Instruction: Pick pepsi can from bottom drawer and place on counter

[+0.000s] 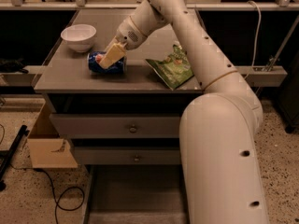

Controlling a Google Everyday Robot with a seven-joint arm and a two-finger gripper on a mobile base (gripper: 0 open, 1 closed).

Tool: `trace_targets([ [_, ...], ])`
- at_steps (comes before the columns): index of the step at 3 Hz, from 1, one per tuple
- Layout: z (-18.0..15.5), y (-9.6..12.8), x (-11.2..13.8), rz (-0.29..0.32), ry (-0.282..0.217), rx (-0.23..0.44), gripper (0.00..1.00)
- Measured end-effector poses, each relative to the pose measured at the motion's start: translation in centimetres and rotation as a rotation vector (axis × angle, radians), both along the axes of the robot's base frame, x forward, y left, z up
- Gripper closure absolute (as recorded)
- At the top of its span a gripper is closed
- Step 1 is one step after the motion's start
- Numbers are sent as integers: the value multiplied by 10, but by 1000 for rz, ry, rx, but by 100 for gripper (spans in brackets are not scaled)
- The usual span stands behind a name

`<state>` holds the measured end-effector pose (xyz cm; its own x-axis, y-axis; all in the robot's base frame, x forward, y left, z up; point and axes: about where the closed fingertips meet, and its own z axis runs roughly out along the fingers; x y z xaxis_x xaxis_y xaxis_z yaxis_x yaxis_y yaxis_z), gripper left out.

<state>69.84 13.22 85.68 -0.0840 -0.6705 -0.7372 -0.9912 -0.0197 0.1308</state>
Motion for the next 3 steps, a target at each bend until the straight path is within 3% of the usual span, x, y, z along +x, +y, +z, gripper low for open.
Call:
trace_targets([
  [1,0,0,0,0,0,0,100],
  [2,0,0,0,0,0,0,83],
  [3,0,0,0,0,0,0,60],
])
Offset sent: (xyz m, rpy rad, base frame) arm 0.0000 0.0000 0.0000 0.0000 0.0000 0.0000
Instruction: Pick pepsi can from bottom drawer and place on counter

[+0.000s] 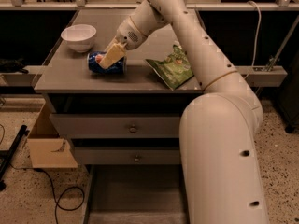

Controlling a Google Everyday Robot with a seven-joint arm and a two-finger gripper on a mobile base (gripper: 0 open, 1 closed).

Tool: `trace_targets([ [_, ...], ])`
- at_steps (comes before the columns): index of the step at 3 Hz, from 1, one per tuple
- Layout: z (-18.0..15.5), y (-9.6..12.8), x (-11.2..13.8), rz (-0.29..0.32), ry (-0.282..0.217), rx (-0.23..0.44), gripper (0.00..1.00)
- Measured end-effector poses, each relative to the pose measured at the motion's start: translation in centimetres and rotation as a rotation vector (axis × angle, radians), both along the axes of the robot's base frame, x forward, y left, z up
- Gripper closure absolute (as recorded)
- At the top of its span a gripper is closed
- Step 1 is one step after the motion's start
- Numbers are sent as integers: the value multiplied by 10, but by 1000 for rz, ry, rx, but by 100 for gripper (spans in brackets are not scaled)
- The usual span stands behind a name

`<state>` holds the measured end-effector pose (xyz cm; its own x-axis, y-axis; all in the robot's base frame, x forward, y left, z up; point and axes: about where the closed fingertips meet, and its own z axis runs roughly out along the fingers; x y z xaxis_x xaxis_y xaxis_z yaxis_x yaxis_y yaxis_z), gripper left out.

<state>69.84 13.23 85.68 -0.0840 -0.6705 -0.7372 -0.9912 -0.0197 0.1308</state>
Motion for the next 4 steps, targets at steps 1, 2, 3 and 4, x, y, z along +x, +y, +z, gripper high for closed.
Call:
trace_targets([
  [1,0,0,0,0,0,0,29],
  [2,0,0,0,0,0,0,6],
  [3,0,0,0,0,0,0,0],
  [4,0,0,0,0,0,0,0],
])
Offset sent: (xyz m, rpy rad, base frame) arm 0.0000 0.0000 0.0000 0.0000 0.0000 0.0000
